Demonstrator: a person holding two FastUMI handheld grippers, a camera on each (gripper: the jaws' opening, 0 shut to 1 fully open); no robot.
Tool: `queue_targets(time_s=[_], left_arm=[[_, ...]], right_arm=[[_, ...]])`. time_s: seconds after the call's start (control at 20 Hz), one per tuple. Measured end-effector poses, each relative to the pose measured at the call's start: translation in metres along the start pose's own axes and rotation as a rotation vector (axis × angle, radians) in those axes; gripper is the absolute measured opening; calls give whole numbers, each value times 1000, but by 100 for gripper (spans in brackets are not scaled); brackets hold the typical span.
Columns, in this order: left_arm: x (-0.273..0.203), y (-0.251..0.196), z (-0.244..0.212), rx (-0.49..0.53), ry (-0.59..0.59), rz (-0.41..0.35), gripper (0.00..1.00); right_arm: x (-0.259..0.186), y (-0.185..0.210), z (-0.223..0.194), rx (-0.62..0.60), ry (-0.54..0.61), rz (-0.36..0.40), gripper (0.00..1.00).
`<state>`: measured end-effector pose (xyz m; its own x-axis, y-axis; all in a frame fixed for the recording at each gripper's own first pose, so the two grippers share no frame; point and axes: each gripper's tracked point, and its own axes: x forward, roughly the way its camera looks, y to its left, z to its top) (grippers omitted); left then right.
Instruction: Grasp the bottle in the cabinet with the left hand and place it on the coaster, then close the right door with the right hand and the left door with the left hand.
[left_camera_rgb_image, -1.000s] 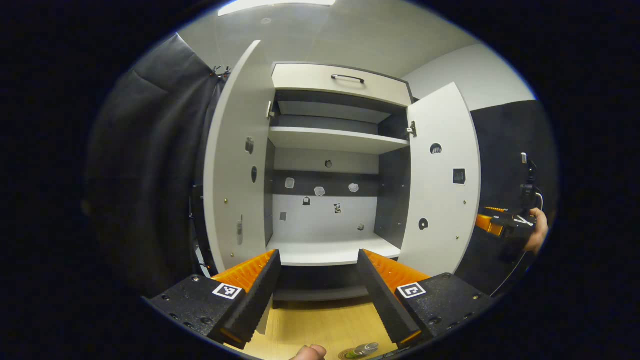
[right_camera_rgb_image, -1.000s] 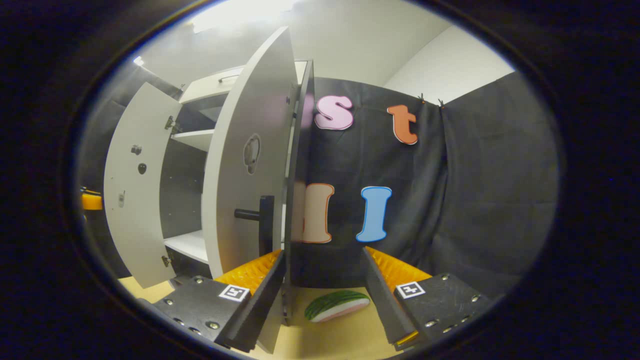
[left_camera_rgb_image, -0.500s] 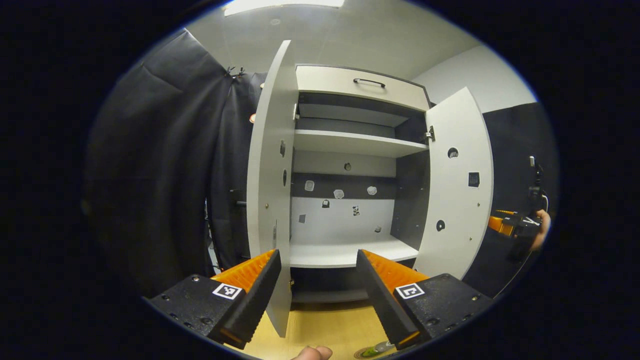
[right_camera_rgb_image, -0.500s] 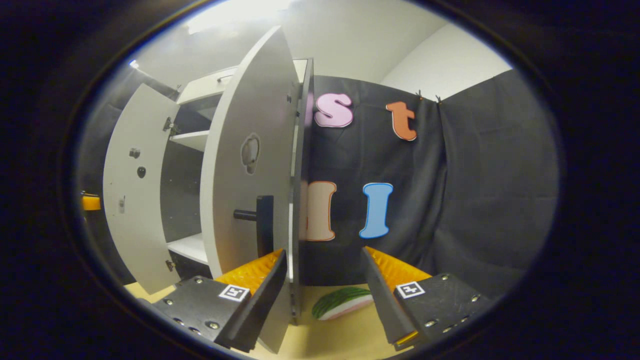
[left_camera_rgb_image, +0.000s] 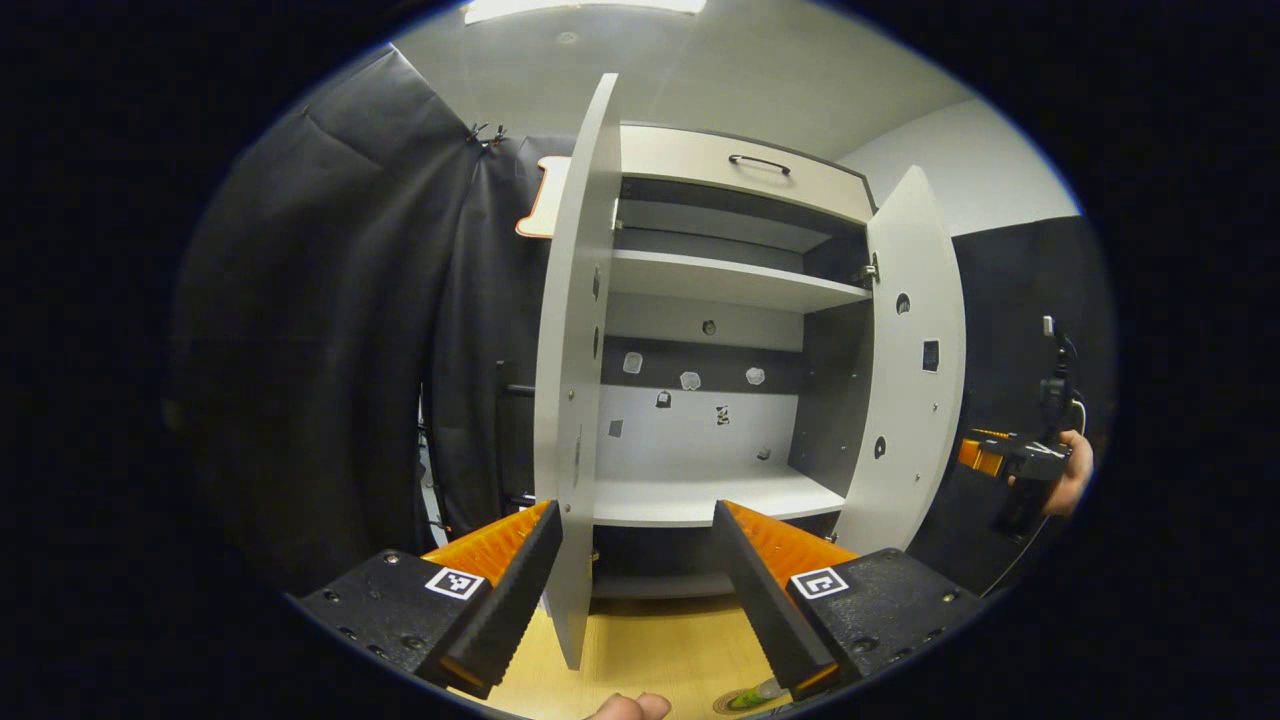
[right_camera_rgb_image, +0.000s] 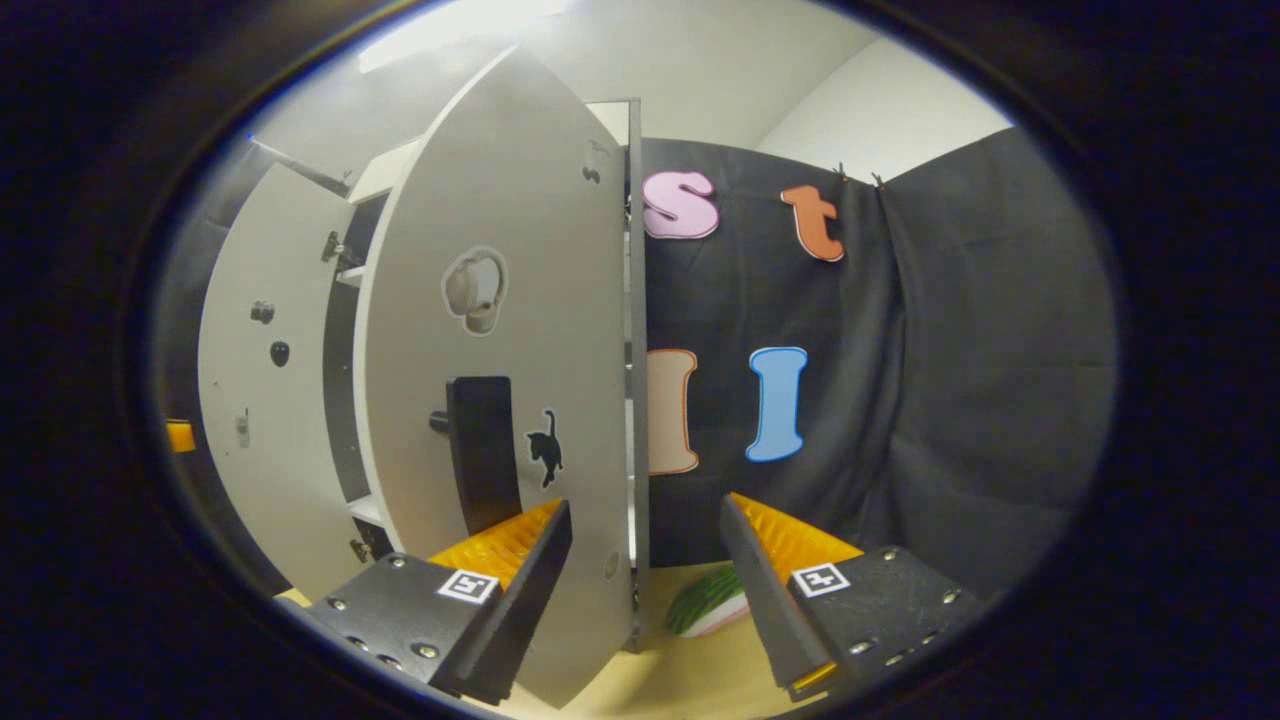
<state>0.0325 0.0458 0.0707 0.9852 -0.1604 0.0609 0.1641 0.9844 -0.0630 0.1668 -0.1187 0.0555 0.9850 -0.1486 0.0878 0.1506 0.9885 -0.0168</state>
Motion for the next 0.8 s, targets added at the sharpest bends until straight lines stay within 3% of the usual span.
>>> queue_targets(time_s=[0.3, 0.45, 0.5, 0.55, 0.65, 0.75, 0.8], left_arm=[[7, 11, 2, -9, -7, -6, 96], [11, 14, -2, 14, 2, -9, 92], [11, 13, -3, 9, 4, -13, 96], [13, 11, -4, 3, 8, -17, 93], [15, 11, -4, -10, 9, -26, 96], [16, 17, -2, -12, 3, -21, 93], [16, 20, -1, -14, -3, -18, 96]], right_arm=[[3, 15, -2, 15, -2, 17, 91], [8, 32, -4, 32, 3, 29, 91], [10, 40, -6, 44, 9, 33, 92], [12, 47, -7, 52, 13, 43, 92], [14, 70, -5, 69, 12, 102, 92], [18, 69, 1, 90, -6, 92, 95], [19, 67, 0, 97, 0, 85, 94]])
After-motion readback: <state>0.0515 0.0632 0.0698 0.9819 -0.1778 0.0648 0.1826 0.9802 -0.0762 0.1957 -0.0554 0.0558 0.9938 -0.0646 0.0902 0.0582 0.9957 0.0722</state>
